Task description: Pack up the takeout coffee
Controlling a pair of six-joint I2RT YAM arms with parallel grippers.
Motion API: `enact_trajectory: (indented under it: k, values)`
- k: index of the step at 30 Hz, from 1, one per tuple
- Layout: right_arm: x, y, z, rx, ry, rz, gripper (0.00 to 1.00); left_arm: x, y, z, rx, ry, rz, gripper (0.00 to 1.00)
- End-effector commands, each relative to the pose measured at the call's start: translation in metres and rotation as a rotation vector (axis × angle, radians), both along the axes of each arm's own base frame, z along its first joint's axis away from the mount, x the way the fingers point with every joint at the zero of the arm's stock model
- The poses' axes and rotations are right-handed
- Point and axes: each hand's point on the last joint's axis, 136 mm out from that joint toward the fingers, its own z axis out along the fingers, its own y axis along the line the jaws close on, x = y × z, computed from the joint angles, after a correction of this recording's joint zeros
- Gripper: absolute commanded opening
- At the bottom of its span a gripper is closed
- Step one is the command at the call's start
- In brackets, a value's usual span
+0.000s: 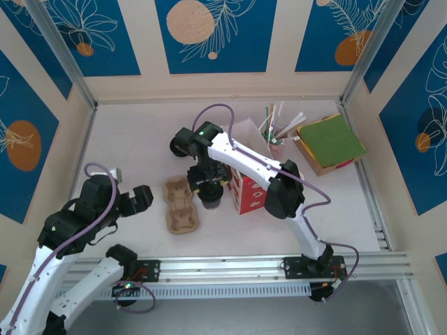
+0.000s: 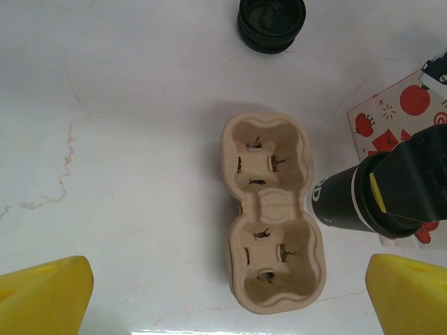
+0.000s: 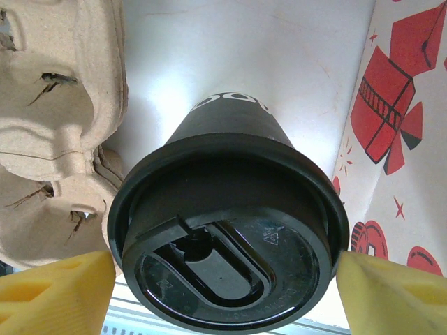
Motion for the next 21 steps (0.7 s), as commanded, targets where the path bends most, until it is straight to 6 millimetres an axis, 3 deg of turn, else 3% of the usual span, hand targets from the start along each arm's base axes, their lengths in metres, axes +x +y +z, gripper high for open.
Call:
enact_trajectory:
  k: [1,21]
  values:
    - [-0.0027,-0.0016,0.0047,0.006,0.016,-0.002,0.83,-0.0003,-0.0019,-0.0008,-0.010,0.001,-0.009,1.00]
    - [-0.0119,0.0026,-0.0012,0.007,0.040,-0.005,0.86,0.0014,-0.0029,-0.0022,-0.004,0.004,-0.015,1.00]
